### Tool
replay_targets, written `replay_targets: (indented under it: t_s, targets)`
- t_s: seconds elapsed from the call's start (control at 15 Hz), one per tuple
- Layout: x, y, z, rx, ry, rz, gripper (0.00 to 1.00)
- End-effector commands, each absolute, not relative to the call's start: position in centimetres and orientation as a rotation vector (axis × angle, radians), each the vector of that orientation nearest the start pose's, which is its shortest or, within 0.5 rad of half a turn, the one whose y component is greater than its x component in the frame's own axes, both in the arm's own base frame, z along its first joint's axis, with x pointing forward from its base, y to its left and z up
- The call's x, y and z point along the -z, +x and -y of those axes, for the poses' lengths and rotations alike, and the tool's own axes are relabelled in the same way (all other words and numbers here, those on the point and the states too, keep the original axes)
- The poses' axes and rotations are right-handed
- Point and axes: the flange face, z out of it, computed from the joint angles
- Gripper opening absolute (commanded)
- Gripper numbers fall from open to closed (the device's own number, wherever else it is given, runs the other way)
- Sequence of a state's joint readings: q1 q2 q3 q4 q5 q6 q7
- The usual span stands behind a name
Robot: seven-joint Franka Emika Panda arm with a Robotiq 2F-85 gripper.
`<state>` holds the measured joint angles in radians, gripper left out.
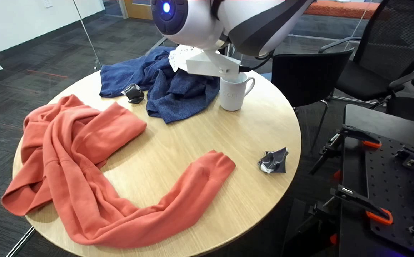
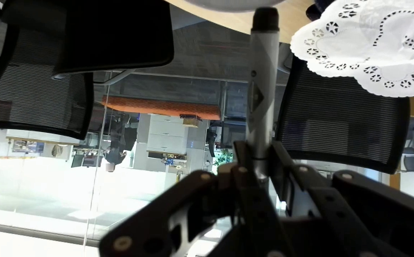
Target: Put the marker in the mug
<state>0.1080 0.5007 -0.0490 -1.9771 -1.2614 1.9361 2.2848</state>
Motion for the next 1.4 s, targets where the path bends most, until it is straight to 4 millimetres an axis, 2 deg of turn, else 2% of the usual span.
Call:
replay_targets:
  t_s: [0.0, 0.47, 0.87, 0.93, 1.07, 1.33]
  targets:
    - [-20.2, 58.5, 3.5, -0.932, 1.652, 1.368, 0.05]
    - [-17.4, 58.0, 3.3, -0.881, 1.675, 1.337, 0.05]
    - [-15.4, 57.4, 2.1, -0.873, 1.687, 1.307, 0.05]
    - [-15.3, 57.3, 1.9, -0.873, 1.686, 1.307, 0.44]
    - [-15.4, 57.2, 1.6, -0.889, 1.674, 1.317, 0.51]
    - [-16.8, 57.1, 1.4, -0.935, 1.652, 1.354, 0.82]
